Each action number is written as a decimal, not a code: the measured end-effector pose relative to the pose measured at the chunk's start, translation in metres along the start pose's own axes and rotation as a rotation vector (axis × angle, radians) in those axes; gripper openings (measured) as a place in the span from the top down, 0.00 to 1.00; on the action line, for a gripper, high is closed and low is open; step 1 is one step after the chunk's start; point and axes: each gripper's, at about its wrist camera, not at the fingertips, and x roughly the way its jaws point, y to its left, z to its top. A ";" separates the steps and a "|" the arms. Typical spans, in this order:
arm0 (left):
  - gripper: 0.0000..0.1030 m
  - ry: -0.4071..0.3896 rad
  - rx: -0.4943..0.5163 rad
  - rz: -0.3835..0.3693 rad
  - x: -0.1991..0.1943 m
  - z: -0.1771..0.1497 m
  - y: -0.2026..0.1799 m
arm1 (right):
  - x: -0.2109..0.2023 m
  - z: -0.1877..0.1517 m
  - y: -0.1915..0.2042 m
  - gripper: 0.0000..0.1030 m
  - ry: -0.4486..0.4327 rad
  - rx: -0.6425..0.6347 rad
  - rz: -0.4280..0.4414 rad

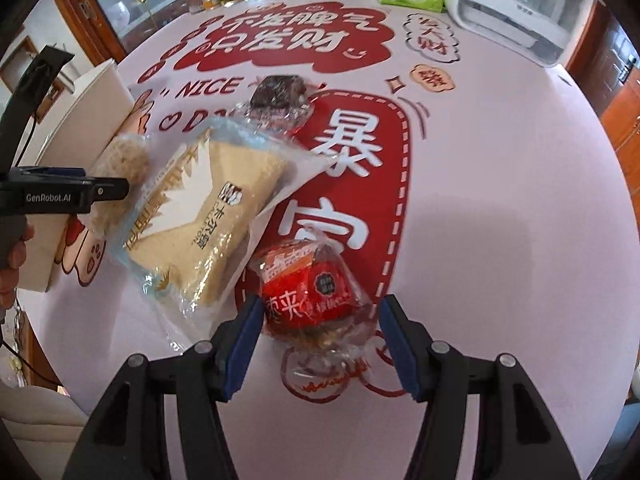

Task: Organize snacks
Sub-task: 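Grasp the clear crumbly-snack bag with the left tool while the right tool grasps the red round packet, then carry both held snacks into the white tray and release them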

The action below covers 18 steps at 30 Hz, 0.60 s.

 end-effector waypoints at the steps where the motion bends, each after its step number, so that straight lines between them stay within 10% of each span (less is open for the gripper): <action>1: 0.11 0.001 0.001 0.002 0.003 -0.001 -0.001 | 0.002 0.000 0.001 0.41 0.002 -0.007 -0.003; 10: 0.44 -0.001 -0.015 -0.059 0.007 -0.003 0.002 | 0.010 0.002 0.010 0.44 -0.008 -0.047 -0.027; 18: 0.47 -0.008 0.009 -0.059 -0.002 -0.012 0.003 | 0.007 0.001 0.015 0.52 -0.017 -0.044 -0.037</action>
